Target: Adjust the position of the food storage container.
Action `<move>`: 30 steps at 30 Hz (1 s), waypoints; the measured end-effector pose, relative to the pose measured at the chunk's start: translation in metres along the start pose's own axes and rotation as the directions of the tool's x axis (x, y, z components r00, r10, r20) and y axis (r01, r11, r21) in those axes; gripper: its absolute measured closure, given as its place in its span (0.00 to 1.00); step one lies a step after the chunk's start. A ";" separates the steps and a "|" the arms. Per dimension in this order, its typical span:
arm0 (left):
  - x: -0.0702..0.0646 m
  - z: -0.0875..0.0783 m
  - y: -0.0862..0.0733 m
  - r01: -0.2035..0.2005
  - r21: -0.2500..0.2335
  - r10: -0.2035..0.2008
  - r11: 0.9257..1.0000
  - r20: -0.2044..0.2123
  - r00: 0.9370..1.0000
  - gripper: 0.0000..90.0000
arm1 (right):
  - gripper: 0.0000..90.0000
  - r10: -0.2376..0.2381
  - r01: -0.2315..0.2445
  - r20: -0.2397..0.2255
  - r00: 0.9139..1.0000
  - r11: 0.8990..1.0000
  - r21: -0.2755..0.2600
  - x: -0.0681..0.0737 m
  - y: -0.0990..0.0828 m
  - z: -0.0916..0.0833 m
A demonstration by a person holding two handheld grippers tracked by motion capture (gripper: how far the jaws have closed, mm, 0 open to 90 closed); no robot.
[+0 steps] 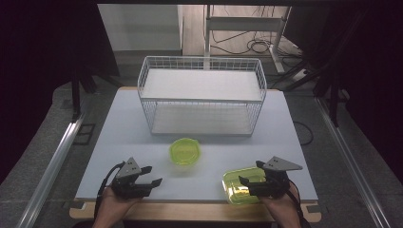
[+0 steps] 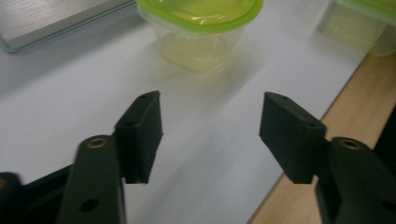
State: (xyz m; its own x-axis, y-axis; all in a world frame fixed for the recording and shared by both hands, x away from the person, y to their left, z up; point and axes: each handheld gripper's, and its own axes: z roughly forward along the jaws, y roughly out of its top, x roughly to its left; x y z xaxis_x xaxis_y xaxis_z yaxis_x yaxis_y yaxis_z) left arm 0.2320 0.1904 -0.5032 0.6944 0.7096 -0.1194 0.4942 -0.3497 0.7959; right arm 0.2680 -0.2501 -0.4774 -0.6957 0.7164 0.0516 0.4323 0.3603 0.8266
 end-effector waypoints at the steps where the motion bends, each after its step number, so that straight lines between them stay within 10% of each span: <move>1: 0.000 0.000 0.000 0.000 0.000 0.000 1.000 0.000 1.000 0.53 | 0.14 0.000 0.000 0.000 1.000 1.000 0.000 0.000 0.000 0.000; 14: -0.021 0.013 0.033 0.001 -0.018 0.000 1.000 0.075 0.997 1.00 | 0.15 -0.047 0.047 0.005 0.999 0.999 -0.002 0.007 0.002 0.001; 17: -0.023 0.020 0.042 0.013 -0.007 -0.012 1.000 0.139 0.990 1.00 | 0.15 -0.064 0.064 -0.014 0.998 0.998 -0.003 0.006 0.002 0.002; 30: -0.031 0.069 0.081 -0.052 0.016 0.050 0.999 0.105 0.993 1.00 | 0.15 -0.071 0.070 -0.034 0.997 0.997 -0.007 0.001 -0.001 -0.004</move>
State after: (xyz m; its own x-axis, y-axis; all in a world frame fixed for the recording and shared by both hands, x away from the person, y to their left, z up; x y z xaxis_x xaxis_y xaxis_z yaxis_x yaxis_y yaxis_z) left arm 0.2865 0.0979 -0.4754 0.7692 0.6231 -0.1413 0.4659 -0.3956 0.7915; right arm 0.2648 -0.2523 -0.4765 -0.7435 0.6686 0.0120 0.3780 0.4054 0.8323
